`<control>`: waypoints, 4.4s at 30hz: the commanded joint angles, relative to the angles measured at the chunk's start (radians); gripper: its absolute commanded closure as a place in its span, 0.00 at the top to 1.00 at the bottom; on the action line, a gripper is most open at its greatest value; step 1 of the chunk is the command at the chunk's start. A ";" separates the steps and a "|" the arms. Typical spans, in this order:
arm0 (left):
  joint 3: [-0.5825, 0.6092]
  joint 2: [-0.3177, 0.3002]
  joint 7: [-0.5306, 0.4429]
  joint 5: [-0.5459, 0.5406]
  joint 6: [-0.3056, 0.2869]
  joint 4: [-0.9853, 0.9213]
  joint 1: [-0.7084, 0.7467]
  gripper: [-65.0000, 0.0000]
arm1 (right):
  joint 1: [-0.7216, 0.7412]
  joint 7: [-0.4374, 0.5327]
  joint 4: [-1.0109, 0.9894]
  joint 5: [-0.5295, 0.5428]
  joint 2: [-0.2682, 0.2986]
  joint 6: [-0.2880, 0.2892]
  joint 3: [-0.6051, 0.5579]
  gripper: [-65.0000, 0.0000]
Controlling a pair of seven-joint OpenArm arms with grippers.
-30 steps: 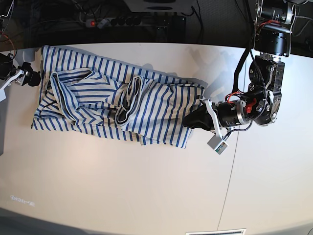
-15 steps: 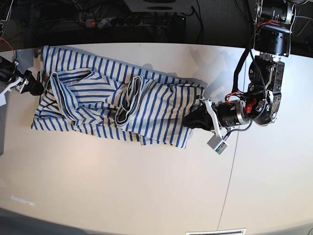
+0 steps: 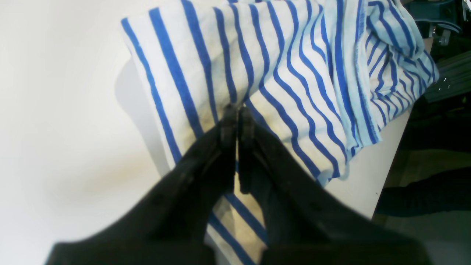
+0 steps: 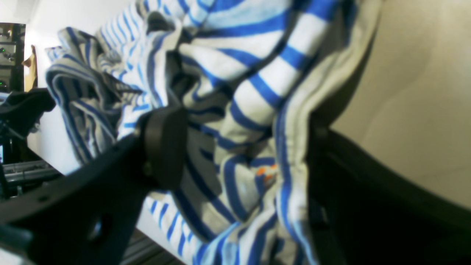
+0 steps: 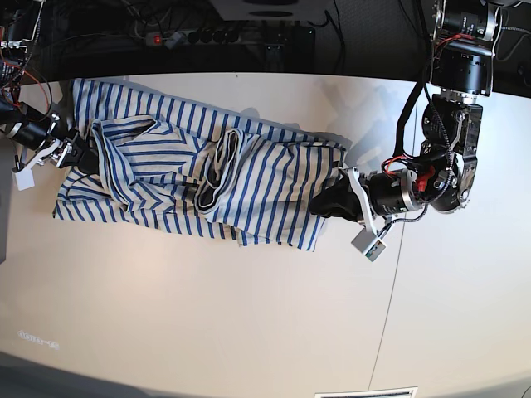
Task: Fold the T-shirt properly
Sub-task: 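Hold both shirt ends and pull the grippers apart to flatten it, then drag the shirt with the right gripper while the left gripper regrasps its end, then lift the shirt end with the left gripper and fold it toward the right gripper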
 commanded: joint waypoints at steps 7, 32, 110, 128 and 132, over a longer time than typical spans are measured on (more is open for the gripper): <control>-0.003 -0.005 -0.018 -0.019 0.006 0.016 -0.019 0.03 | -0.019 -0.085 -0.012 -0.193 -0.008 0.025 -0.013 0.45; -0.036 -0.006 -0.006 -0.073 0.006 0.016 -0.019 0.03 | -0.019 0.199 -0.046 -0.526 0.141 0.022 0.088 0.00; 0.195 0.266 -0.231 0.383 0.006 -0.285 -0.046 0.03 | -0.019 -0.117 0.339 0.044 0.106 0.057 0.180 0.00; 0.202 0.355 -0.216 0.362 0.006 -0.285 0.005 0.03 | -0.013 -0.098 0.706 -0.021 0.126 0.059 0.114 0.00; 0.203 0.381 -0.215 0.353 0.006 -0.285 0.019 0.03 | -0.005 -0.055 0.706 -0.090 0.124 0.059 0.039 0.00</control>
